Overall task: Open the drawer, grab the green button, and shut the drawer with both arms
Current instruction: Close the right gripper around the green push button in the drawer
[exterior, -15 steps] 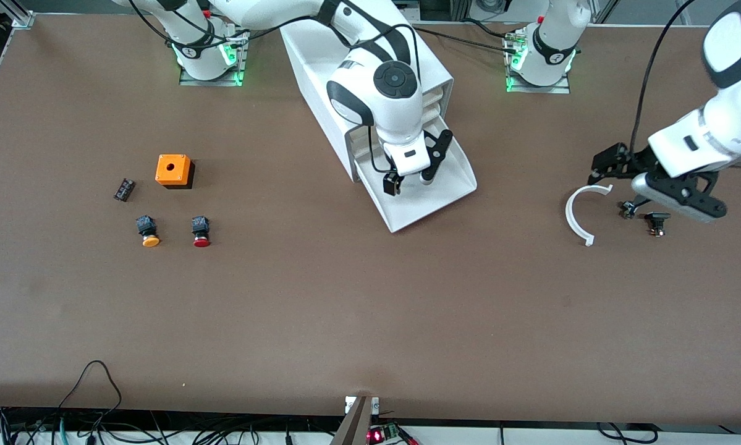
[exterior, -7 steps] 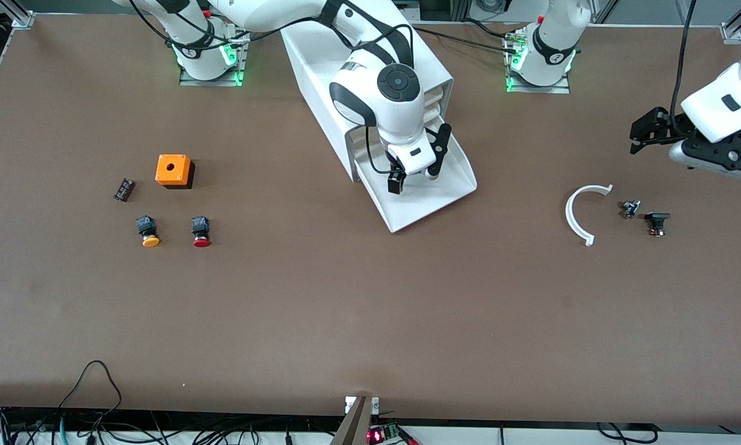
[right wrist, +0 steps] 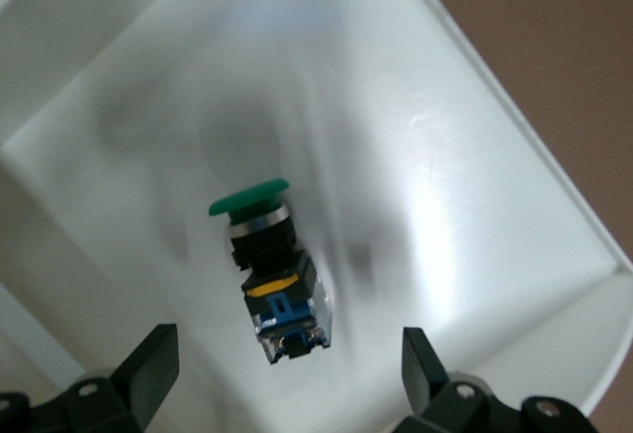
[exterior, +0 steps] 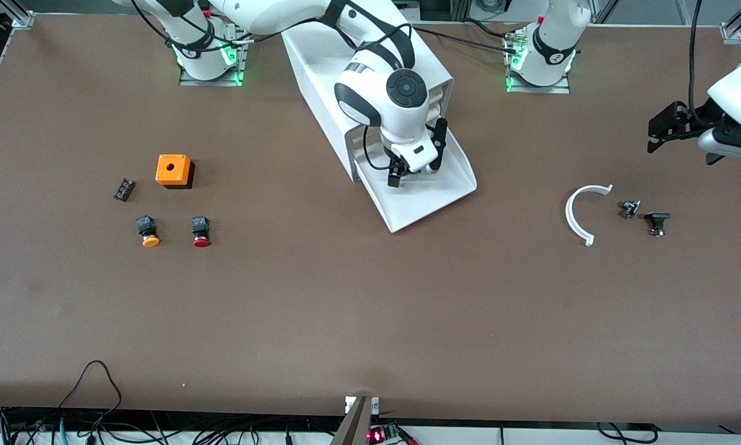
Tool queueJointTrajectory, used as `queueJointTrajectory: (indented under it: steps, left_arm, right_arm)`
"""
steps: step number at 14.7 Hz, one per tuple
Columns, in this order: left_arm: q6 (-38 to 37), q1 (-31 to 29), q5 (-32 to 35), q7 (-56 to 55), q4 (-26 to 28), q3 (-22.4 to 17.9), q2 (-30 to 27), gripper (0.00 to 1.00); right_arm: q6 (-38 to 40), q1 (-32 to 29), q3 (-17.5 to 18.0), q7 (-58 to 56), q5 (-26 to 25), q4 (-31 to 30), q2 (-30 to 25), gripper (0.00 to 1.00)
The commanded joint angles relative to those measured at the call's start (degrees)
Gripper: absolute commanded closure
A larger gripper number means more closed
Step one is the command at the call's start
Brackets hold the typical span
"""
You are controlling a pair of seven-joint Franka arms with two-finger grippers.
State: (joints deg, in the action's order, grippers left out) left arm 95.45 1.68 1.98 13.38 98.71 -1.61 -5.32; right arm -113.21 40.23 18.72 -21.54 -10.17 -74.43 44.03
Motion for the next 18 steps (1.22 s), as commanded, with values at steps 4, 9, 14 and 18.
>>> queueJointTrajectory:
  steps: [4,9,14,18]
  left_arm:
    - [1.4,-0.5,-1.0,-1.8,4.0,-0.8,-3.7,0.00]
    - [1.4,-0.4,-1.0,-1.9,3.8,-0.8,-3.6,0.00]
    - [1.2,-0.6,-1.0,-1.8,2.9,-0.9,-3.0,0.00]
    - [1.1,-0.4,-1.1,-1.7,0.9,-1.3,-1.3,0.00]
  right_arm:
    - [0.5,-1.1,1.2,-2.4,-0.4,0.0,2.2,0.00]
    - [-2.1,-1.1,1.2,-2.4,-0.5,0.3,3.1,0.00]
    - [-3.1,-1.3,1.2,-2.4,-0.5,0.4,3.6,0.00]
    - [-3.2,-1.3,1.2,-2.2,-0.6,0.6,4.3,0.09]
